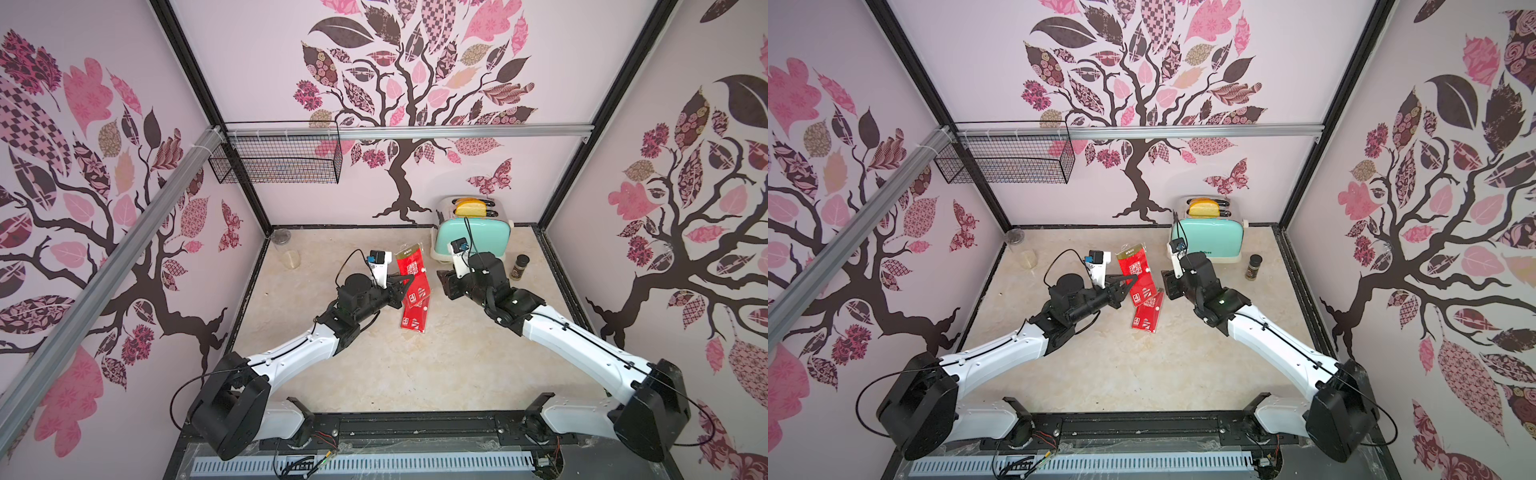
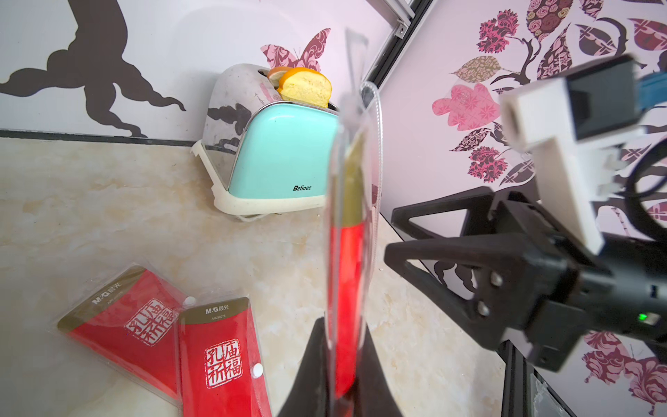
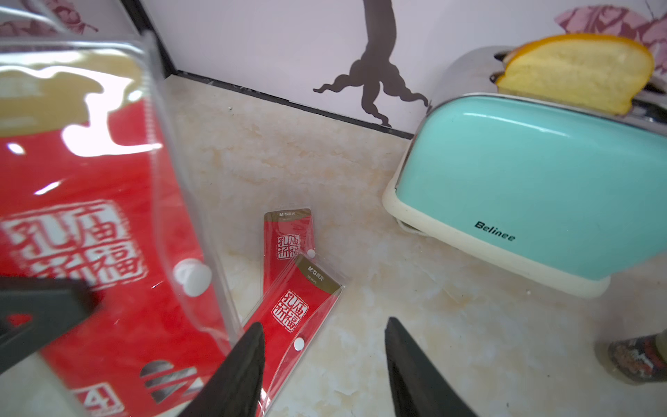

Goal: Open the ruler set and take out the ruler
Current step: Open the ruler set bag.

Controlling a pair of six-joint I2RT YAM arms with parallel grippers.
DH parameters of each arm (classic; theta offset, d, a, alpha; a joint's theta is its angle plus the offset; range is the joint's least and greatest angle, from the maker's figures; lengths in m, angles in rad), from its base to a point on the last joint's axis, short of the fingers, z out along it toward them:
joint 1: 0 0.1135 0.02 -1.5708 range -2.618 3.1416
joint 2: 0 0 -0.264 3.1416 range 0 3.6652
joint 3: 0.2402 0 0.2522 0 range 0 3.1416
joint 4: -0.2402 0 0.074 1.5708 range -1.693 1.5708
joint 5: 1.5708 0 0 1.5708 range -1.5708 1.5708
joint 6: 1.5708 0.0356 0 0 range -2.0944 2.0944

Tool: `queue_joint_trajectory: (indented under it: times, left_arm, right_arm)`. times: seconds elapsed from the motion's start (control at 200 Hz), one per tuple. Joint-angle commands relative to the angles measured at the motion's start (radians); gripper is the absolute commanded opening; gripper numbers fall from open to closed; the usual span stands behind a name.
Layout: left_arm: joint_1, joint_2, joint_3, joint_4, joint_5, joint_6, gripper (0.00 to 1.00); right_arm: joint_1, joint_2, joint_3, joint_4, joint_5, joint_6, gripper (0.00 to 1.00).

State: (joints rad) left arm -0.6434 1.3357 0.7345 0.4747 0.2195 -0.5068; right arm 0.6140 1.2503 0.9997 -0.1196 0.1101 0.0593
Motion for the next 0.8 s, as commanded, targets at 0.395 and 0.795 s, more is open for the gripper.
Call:
queue_joint_trajectory:
  times: [0.395,0.795]
  left_arm:
    - [0.005,-0.019,0.022,0.018,0.1,-0.004,0.0]
    - [0.01,-0.03,0.016,0.047,0.181,-0.014,0.0]
  right_arm:
    - [0.005,0.078,0.03,-0.001,-0.087,-0.009,0.62]
    - [0.006,0.043,0.047,0.022,-0.066,-0.04,0.6]
